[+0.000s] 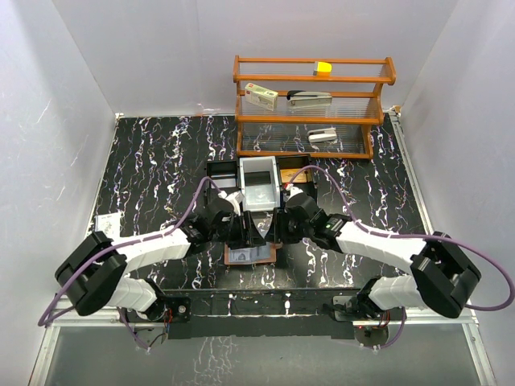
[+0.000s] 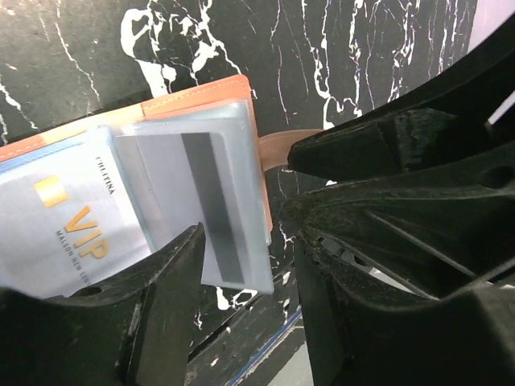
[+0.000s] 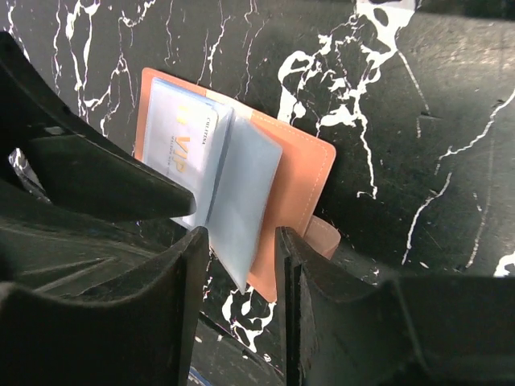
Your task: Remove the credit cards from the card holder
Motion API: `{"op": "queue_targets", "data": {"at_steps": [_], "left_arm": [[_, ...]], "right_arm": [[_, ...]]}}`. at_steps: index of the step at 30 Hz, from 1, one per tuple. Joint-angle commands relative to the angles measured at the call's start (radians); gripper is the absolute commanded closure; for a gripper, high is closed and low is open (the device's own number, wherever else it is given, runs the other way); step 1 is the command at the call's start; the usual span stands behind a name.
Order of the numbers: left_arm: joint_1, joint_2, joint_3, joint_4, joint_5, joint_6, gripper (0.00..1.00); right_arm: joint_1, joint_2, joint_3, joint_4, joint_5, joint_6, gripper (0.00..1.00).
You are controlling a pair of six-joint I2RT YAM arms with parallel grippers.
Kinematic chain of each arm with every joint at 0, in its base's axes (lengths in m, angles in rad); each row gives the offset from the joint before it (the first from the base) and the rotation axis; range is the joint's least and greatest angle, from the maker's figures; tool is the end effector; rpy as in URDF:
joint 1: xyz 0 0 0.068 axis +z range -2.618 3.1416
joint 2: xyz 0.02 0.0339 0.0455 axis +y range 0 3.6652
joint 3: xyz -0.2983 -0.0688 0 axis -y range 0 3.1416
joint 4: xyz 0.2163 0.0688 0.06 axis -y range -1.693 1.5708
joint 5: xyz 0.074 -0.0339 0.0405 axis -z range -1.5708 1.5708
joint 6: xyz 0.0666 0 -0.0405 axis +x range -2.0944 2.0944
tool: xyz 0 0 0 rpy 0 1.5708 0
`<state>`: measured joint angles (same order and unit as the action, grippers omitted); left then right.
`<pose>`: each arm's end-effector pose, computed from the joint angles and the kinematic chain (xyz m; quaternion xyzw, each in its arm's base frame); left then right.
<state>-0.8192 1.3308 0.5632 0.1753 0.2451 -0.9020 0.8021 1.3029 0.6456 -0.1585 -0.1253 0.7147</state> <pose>0.1667 -0.2020 0.2188 0.0211 0.8777 -0.4240 0.2223 0.1643 0.1818 0.2145 -0.0636 0.9259 0.2953 0.2270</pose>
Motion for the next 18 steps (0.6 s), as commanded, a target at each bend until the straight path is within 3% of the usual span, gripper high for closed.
{"op": "queue_targets", "data": {"at_steps": [1,8,13,18], "left_arm": [[0.001,0.023,0.005,0.062,0.053,-0.028,0.51],[0.0,-0.097,-0.058,-0.015,-0.048,-0.029,0.46],[0.001,-0.182,-0.075,-0.087,-0.145,-0.038,0.47],[0.001,-0.165,-0.058,-0.111,-0.188,-0.034,0.5]], "right_arm": [[-0.006,-0.059,0.053,-0.039,0.093,0.011,0.62],[-0.006,-0.104,0.071,-0.072,0.091,0.012,0.62],[-0.006,-0.084,0.068,0.01,-0.046,0.003,0.65],[-0.006,0.002,0.071,0.082,-0.177,0.017,0.7]]}}
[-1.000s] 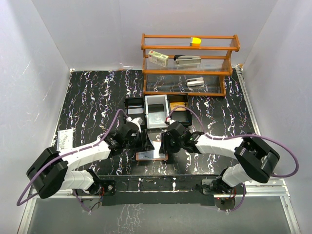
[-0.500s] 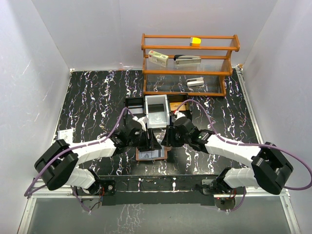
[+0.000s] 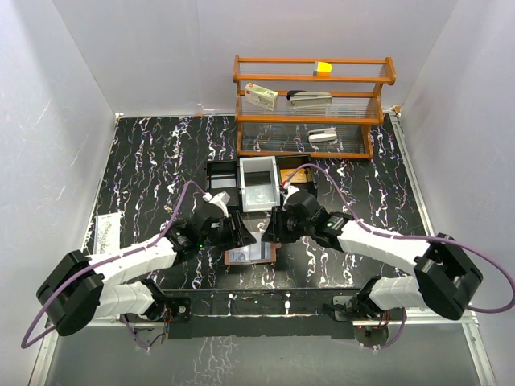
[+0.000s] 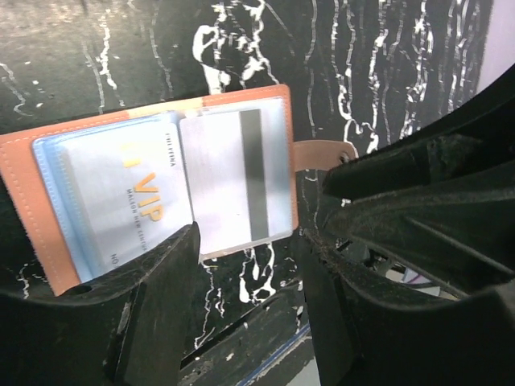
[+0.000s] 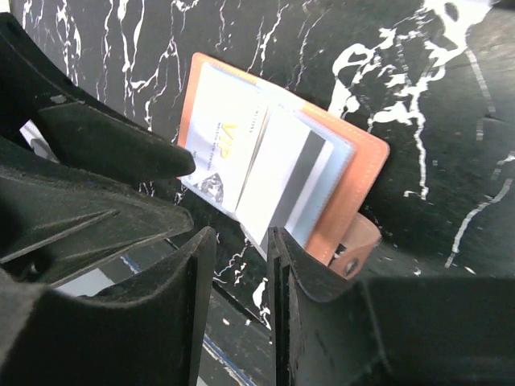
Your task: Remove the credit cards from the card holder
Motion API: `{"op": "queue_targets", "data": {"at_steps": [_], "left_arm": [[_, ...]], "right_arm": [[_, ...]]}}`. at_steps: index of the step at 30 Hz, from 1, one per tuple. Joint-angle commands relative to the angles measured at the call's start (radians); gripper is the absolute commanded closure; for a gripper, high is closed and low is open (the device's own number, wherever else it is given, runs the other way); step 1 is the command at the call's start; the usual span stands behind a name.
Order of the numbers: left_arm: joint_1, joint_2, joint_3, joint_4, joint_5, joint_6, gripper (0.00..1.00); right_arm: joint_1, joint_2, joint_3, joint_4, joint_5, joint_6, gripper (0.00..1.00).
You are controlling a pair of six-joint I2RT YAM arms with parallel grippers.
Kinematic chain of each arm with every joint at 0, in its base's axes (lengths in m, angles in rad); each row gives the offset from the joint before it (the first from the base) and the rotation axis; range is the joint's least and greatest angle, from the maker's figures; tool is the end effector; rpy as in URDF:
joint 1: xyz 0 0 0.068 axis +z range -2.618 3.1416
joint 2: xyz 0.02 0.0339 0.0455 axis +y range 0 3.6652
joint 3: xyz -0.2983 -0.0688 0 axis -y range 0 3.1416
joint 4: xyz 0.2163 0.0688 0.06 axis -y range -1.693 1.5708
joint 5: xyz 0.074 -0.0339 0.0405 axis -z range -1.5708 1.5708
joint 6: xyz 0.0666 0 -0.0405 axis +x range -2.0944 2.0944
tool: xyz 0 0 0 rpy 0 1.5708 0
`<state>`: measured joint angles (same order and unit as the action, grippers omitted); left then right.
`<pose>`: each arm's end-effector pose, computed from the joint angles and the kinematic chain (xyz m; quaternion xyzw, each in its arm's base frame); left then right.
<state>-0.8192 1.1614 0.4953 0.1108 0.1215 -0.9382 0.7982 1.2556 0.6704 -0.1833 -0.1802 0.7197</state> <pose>0.1494 -0.1717 0.2268 -0.0224 0.8724 -0.4075 0.2689 0.1599 0.1811 0.2307 -0.0711 0.9148 0.3277 0.2252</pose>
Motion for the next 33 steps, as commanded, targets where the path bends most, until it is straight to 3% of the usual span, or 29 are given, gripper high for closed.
{"op": "queue_targets", "data": {"at_steps": [1,5,12,20,33], "left_arm": [[0.0,0.013,0.016,-0.042,-0.065,0.002,0.5],[0.001,0.052,0.022,0.006,-0.052,-0.001,0.51],[0.001,0.127,0.025,0.07,-0.002,-0.004,0.51],[0.001,0.185,0.019,0.062,-0.011,-0.005,0.53],[0.001,0.224,-0.01,0.078,0.024,-0.008,0.67]], "right_arm": [[-0.002,0.065,0.046,0.108,-0.129,0.014,0.71],[-0.002,0.127,0.029,0.117,-0.121,-0.001,0.72],[-0.005,0.191,-0.016,0.031,0.027,-0.035,0.73],[-0.017,0.2,-0.087,0.077,0.022,-0.015,0.74],[-0.024,0.21,-0.091,0.087,-0.004,-0.017,0.74]]}}
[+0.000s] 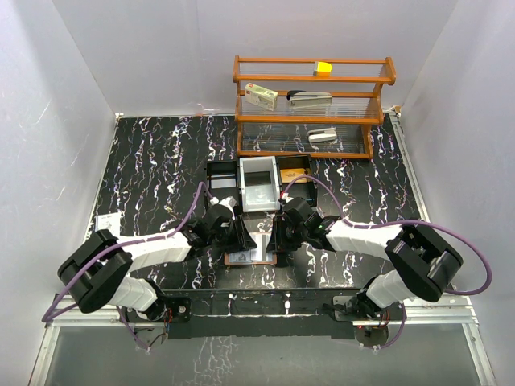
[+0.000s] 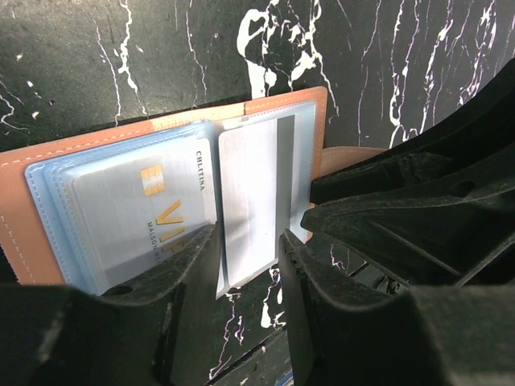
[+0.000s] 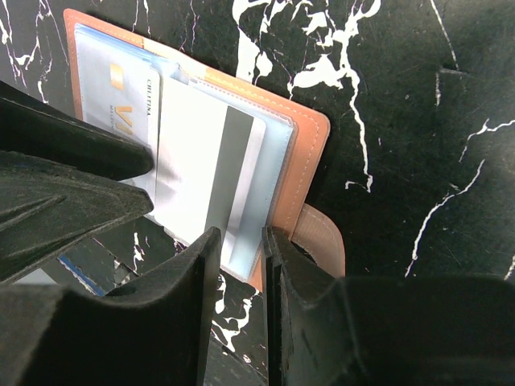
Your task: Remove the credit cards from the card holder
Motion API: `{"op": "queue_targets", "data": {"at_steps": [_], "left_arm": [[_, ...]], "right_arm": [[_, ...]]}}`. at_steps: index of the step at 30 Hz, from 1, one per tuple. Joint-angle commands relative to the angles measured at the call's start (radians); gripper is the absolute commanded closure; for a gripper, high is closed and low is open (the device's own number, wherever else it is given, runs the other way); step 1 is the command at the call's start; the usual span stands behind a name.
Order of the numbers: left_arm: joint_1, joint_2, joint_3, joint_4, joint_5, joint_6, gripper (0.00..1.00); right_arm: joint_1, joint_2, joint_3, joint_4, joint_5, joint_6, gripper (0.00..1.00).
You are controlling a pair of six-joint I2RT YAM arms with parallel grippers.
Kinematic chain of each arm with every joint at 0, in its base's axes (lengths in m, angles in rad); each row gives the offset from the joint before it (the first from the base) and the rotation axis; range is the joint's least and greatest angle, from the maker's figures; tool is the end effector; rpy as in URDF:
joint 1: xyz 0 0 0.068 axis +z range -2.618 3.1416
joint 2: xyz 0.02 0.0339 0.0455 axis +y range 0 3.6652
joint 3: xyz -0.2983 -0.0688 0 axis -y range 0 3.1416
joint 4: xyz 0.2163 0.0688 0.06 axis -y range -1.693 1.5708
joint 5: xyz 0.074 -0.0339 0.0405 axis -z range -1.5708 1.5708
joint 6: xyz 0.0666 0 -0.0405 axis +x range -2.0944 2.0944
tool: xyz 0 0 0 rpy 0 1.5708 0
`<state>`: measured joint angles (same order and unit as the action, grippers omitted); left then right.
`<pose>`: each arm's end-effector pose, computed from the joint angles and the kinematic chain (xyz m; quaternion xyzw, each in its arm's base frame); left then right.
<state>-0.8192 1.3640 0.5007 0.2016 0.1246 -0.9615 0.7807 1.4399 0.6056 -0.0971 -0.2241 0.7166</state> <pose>0.1684 -0.1923 0.1940 -0.0365 0.8964 -0.3758 0.2322 0.1698 0.1891 0.1778 -0.0654 0.9418 0.2903 0.1565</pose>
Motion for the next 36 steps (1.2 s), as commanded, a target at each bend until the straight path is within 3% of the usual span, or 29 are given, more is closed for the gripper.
{"op": "queue_targets", "data": {"at_steps": [1,4,19,28,36], "left_arm": [[0.0,0.028,-0.008,-0.033,0.013,0.025,0.68],[0.001,0.036,-0.005,-0.07,0.006,0.036,0.71],[0.0,0.033,-0.088,0.161,0.033,-0.065,0.78],[0.001,0.009,-0.098,0.21,0.009,-0.103,0.97],[0.001,-0.02,-0.071,0.11,-0.014,-0.086,1.0]], "right_arm": [[-0.007,0.024,-0.029,0.005,0.035,-0.015,0.74],[-0.008,0.025,-0.036,0.012,0.035,-0.006,0.74],[-0.013,0.047,-0.049,0.038,0.001,0.019,0.76],[-0.015,0.048,-0.036,0.029,-0.004,0.015,0.82],[-0.015,0.026,-0.014,-0.013,0.019,-0.01,0.79]]}}
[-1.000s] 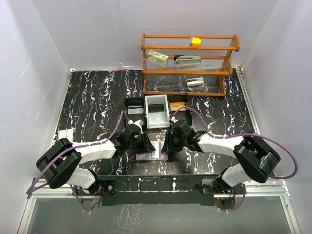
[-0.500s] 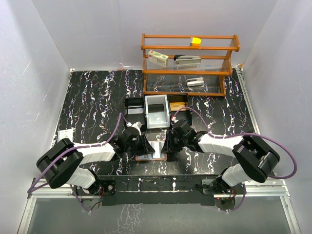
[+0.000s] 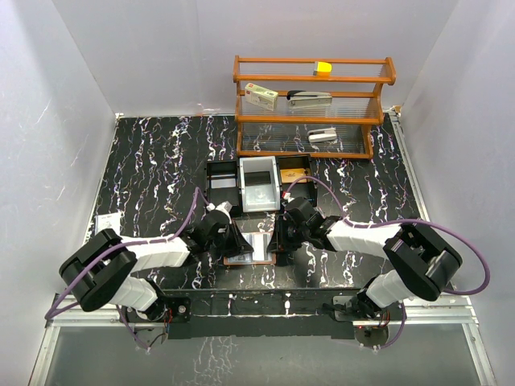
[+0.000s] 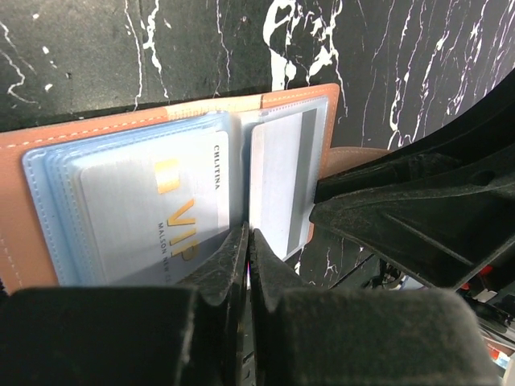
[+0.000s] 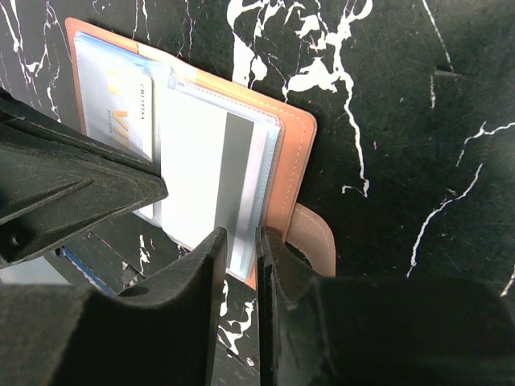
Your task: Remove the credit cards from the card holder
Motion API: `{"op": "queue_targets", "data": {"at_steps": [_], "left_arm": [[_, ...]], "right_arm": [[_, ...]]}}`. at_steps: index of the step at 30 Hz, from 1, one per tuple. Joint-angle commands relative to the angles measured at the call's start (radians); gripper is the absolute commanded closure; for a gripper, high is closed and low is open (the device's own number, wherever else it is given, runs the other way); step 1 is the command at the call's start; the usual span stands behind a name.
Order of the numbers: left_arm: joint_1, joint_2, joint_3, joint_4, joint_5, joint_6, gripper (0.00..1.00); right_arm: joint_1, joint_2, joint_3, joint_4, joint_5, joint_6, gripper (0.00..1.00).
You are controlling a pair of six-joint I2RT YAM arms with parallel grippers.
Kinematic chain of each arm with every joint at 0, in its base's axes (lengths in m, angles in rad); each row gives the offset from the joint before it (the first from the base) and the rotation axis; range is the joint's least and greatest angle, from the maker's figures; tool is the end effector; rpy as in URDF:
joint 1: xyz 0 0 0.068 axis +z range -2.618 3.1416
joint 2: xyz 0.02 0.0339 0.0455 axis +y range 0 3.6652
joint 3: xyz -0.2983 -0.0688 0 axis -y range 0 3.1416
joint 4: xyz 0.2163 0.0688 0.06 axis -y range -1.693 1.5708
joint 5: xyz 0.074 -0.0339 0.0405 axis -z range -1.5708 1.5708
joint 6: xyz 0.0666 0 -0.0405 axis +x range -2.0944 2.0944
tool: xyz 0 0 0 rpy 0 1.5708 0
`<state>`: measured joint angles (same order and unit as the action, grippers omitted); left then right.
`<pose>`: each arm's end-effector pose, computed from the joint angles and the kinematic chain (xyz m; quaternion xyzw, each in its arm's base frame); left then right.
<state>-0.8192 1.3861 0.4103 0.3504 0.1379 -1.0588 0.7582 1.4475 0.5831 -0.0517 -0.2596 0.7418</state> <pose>0.1638 -0.1886 0.1793 -0.0750 0.8856 -0.4028 0.2188 0.1724 0.1868 0.1742 -0.0493 0.9386 0.3070 0.1497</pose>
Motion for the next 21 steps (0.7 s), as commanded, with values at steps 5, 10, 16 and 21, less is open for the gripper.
{"op": "queue_targets", "data": {"at_steps": [5,10,16,21], "left_arm": [[0.001,-0.071,0.01,-0.064,-0.042,0.016,1.0],[0.0,-0.091,0.006,-0.078,-0.051,0.025,1.0],[0.001,-0.09,0.006,-0.077,-0.041,0.033,1.0],[0.001,-0.085,0.006,-0.062,-0.033,0.036,1.0]], "right_arm": [[0.005,0.012,0.057,-0.103,0.035,-0.058,0.78],[0.004,-0.029,0.095,-0.121,0.032,-0.059,0.78],[0.005,-0.066,0.132,-0.085,-0.04,-0.041,0.77],[0.005,-0.052,0.148,-0.053,-0.05,-0.009,0.77]]}}
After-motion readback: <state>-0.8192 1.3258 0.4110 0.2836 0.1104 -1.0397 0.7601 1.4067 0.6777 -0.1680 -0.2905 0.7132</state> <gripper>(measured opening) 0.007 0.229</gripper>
